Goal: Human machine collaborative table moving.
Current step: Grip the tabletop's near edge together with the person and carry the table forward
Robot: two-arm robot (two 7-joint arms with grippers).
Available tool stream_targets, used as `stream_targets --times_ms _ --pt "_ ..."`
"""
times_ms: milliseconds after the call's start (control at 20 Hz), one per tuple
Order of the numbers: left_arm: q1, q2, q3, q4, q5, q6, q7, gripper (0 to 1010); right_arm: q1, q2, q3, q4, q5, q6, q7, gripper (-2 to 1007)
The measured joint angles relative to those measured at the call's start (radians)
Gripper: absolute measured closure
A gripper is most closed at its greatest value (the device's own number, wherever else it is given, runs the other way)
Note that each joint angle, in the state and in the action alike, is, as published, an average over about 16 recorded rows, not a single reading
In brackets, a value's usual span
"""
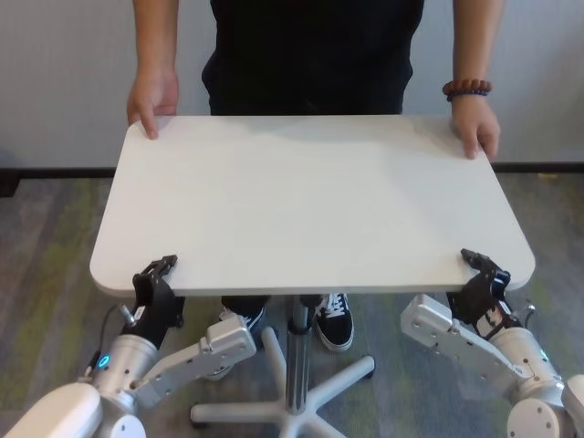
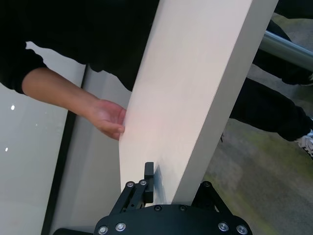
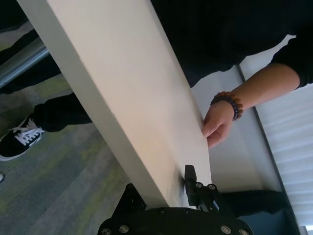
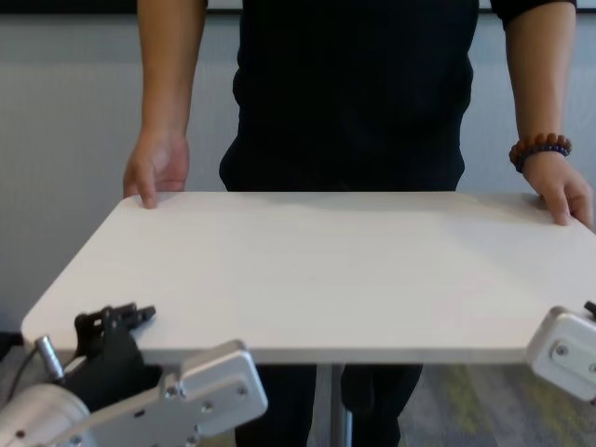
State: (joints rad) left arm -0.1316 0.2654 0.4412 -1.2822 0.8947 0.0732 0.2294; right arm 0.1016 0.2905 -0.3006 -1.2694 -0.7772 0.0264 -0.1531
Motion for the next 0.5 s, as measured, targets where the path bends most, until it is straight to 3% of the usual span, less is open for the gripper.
stream_targets --times_ms 500 --pt "0.025 0.0 -0.007 -0.098 0.039 0.02 -0.01 685 -0.021 0.009 0.007 -0.066 -0.016 0.006 -0.006 655"
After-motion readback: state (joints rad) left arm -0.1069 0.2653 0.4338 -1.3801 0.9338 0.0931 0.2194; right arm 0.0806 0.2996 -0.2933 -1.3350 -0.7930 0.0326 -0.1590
